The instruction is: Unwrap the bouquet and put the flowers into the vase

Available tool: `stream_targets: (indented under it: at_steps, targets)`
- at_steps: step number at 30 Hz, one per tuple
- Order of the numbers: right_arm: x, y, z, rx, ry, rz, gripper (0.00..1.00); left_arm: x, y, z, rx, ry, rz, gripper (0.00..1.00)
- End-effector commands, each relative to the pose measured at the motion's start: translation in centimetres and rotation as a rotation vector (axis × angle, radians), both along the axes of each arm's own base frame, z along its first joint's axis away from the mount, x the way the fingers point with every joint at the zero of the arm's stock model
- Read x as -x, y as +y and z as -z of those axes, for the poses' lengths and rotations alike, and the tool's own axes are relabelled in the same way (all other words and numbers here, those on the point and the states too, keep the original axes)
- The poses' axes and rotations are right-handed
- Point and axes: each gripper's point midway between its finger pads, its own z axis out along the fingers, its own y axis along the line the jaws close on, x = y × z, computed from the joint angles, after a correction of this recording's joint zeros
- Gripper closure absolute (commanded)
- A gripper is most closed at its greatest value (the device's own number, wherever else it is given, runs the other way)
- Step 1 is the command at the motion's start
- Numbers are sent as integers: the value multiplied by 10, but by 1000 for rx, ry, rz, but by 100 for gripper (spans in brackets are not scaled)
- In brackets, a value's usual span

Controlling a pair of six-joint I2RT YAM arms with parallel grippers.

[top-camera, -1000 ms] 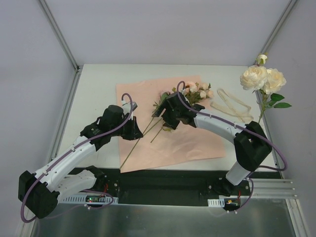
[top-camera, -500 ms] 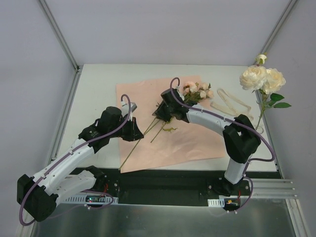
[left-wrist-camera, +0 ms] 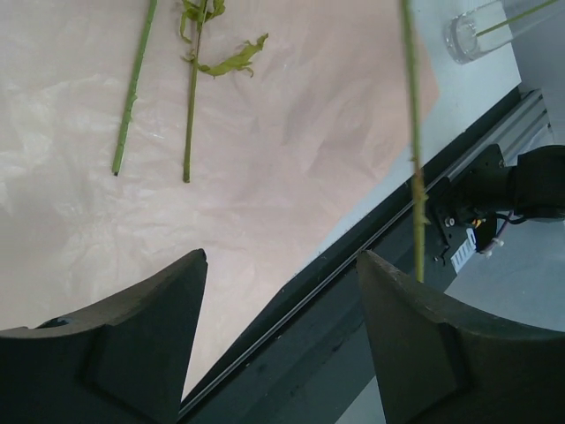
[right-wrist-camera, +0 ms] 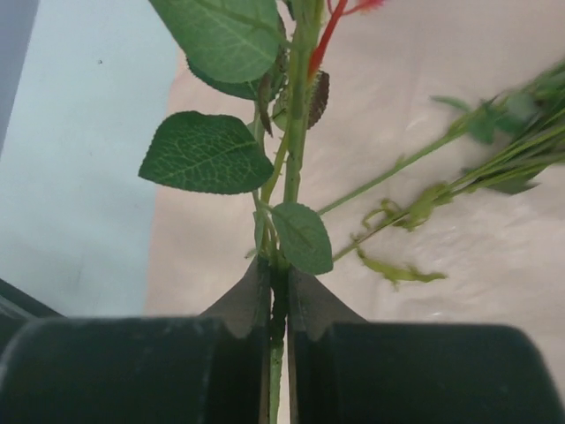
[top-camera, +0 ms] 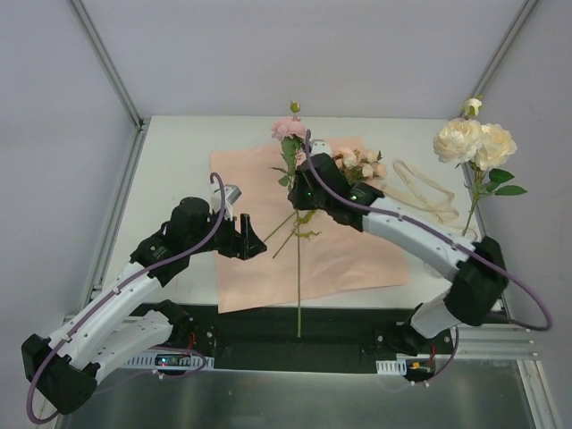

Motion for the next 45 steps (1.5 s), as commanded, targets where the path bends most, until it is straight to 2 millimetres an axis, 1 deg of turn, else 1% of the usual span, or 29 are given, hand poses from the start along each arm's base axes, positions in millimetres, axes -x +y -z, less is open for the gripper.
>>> stream_targets:
  at_steps: [1, 3, 4, 6, 7, 8, 9, 11, 12, 13, 17, 18, 22, 23, 25, 26, 29, 30, 33, 35, 36, 37, 38, 39, 40, 41, 42, 44, 45]
  targets:
    - [29, -57, -97, 210, -437, -178, 100, -9, 3, -26, 24, -100, -20, 32]
    - [41, -77, -112, 307, -543, -238, 100, -11, 3, -28, 21, -104, -26, 32]
    - [55, -92, -136, 289, -611, -239, 99, -11, 3, -26, 18, -101, -25, 32]
    - [66, -113, -157, 312, -695, -246, 100, -12, 1, -23, 12, -91, -22, 32]
    - [77, -132, -181, 321, -784, -256, 100, -13, 0, -23, 13, -90, -19, 32]
    - [85, -140, -191, 320, -834, -278, 99, -14, -1, -20, 8, -82, -19, 32]
    - [98, -157, -207, 301, -908, -275, 99, -14, -2, -19, 12, -77, -14, 32]
    - [107, -177, -226, 351, -1032, -286, 100, -15, -4, -19, 17, -72, -12, 32]
    - [113, -193, -238, 361, -1080, -258, 99, -14, -5, -20, 23, -70, -8, 32]
    - [117, -205, -247, 406, -1110, -251, 100, -14, -5, -21, 27, -71, -6, 32]
    - [121, -242, -268, 535, -1135, -186, 100, -15, -7, -24, 36, -74, -4, 32]
    - [125, -248, -274, 530, -1159, -175, 100, -15, -7, -25, 38, -76, -4, 32]
    - [139, -268, -312, 447, -1261, -85, 99, -16, -8, -28, 45, -74, -7, 32]
    - [142, -281, -325, 432, -1271, -30, 100, -16, -8, -28, 47, -72, -6, 32]
    - [146, -298, -341, 410, -1281, 53, 99, -15, -9, -29, 51, -68, -2, 32]
    - [148, -313, -348, 410, -1269, 116, 100, -14, -10, -29, 54, -68, 1, 32]
    - [152, -335, -354, 434, -1257, 195, 99, -13, -10, -29, 58, -64, 0, 32]
    - [157, -344, -356, 429, -1265, 215, 100, -13, -10, -30, 60, -65, -1, 32]
    - [166, -362, -358, 407, -1281, 264, 100, -13, -10, -30, 62, -65, 3, 32]
    - [170, -377, -357, 433, -1282, 317, 100, -13, -11, -31, 66, -66, 7, 32]
    - [171, -383, -362, 417, -1295, 366, 100, -13, -12, -30, 66, -62, 9, 32]
    - [166, -386, -357, 478, -1281, 396, 99, -12, -12, -30, 68, -60, 13, 32]
    - [164, -388, -357, 485, -1274, 425, 100, -13, -14, -31, 73, -64, 15, 32]
    - [164, -392, -363, 465, -1279, 473, 100, -13, -14, -32, 79, -58, 19, 32]
    - [163, -396, -364, 502, -1262, 499, 100, -12, -16, -32, 83, -56, 26, 32]
    - [157, -392, -364, 531, -1248, 508, 99, -12, -17, -34, 88, -57, 29, 32]
    - [158, -396, -372, 513, -1252, 558, 100, -11, -17, -35, 94, -56, 33, 32]
    - [155, -396, -375, 567, -1260, 582, 100, -10, -17, -35, 99, -58, 35, 32]
    - [157, -398, -382, 536, -1281, 616, 100, -9, -17, -36, 102, -59, 34, 32]
